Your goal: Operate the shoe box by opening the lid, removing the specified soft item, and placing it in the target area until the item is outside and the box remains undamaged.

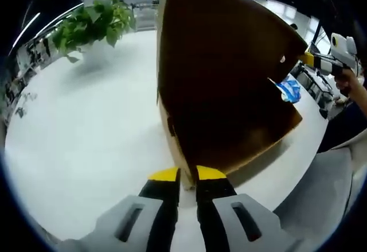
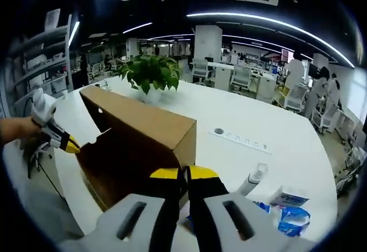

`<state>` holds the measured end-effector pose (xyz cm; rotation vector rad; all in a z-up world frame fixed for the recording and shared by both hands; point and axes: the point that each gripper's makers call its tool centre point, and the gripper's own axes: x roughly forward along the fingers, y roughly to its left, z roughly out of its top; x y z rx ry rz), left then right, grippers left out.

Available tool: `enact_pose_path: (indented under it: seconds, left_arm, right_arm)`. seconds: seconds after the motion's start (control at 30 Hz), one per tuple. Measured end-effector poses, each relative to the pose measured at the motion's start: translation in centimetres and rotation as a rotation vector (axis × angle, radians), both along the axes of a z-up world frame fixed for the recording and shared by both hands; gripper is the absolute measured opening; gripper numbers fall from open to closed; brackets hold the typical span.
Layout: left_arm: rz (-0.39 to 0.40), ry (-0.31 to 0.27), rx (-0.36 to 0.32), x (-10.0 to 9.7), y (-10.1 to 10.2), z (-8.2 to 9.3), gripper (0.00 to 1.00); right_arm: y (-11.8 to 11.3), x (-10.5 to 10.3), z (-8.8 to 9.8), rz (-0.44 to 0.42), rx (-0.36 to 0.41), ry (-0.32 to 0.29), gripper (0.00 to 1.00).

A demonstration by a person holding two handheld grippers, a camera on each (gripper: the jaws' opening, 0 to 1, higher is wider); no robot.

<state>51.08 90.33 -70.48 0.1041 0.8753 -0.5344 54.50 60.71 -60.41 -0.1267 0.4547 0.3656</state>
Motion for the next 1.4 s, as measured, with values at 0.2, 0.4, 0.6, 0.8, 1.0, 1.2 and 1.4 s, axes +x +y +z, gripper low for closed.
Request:
enact_pose_path:
  seconds: [0.2,0.4,0.6,0.8,1.0,1.2,1.4]
  left_arm:
    - [-0.001,-0.053,-0.007,0.3,0.2,1.5,0.13]
    - [0.009,-0.129,-0.01,1.1,0.6,3.4,0.18]
    - [-0.003,-0.178,-0.014,1.4,0.6,5.2,0.24]
    - [-0.037,-0.195,-0.031,1.0,0.0,5.7,0.28]
    - [-0.071,-0.179,-0.029,0.2,-0.4,5.3,0.3]
    - [-0.103,-0.173,-0.034,-0.4,-0.8,5.0,0.32]
    - [-0.122,-0.178,-0.04,-0.6,-1.3,4.6,0.33]
  right_arm:
    - [0.3,-0.9,-0.6,0.02,-0.011,-0.005,0.04]
    - [0.6,-1.7,-1.5,0.046,-0.013,-0.005,0.06]
    - [1.2,-3.0,-2.8,0.086,-0.018,0.005,0.11]
    - [1.7,-4.0,-3.9,0.132,-0.046,0.009,0.15]
    - [2.1,-4.9,-5.2,0.173,-0.065,0.024,0.2]
    - [2.3,-5.7,-6.4,0.214,-0.1,0.042,0.22]
    - [2.7,-6.4,-7.3,0.267,-0.134,0.044,0.24]
